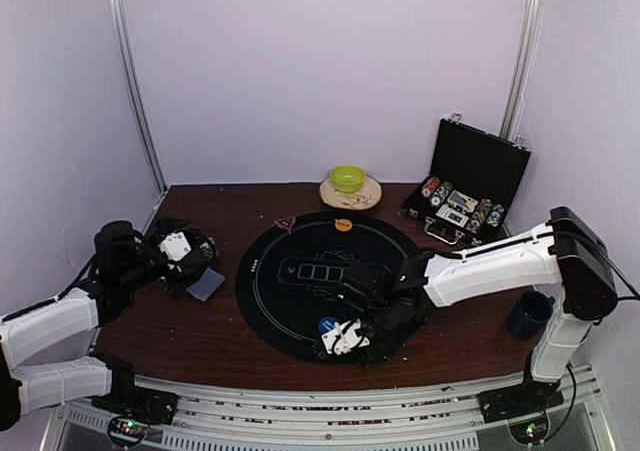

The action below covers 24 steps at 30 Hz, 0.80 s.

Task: Distribute texas hold em gaming equipment
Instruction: Move the poker table mat to the center of the board.

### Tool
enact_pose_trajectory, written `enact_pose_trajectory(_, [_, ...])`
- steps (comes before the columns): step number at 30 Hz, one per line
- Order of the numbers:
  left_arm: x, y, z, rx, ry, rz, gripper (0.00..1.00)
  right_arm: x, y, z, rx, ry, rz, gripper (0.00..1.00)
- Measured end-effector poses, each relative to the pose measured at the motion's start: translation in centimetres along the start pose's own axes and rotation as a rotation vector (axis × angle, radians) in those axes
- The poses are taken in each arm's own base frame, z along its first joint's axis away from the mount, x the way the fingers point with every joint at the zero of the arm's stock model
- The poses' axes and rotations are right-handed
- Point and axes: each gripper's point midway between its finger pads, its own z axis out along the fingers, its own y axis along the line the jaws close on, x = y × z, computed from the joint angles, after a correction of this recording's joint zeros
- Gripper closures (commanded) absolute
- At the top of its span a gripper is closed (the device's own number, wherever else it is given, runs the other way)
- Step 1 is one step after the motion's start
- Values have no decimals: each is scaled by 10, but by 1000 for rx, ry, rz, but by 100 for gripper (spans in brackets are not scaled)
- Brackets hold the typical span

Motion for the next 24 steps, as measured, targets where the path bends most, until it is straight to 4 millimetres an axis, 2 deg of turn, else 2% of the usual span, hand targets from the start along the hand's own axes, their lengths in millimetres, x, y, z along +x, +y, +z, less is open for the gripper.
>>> enact_pose_trajectory(6, [0,0,0,0,1,1,2,-9,-4,6,41,-8,16,27])
enact_pose_trajectory(13, [0,0,0,1,1,3,2,-7,-12,11,100,2,39,29])
enact_pose_trajectory(18, [1,0,0,2,2,3,2,-7,-13,12,124,7,48,36])
enact_pose_trajectory(24, [1,-1,0,2,2,4,2,-5,-13,12,169,4,44,50])
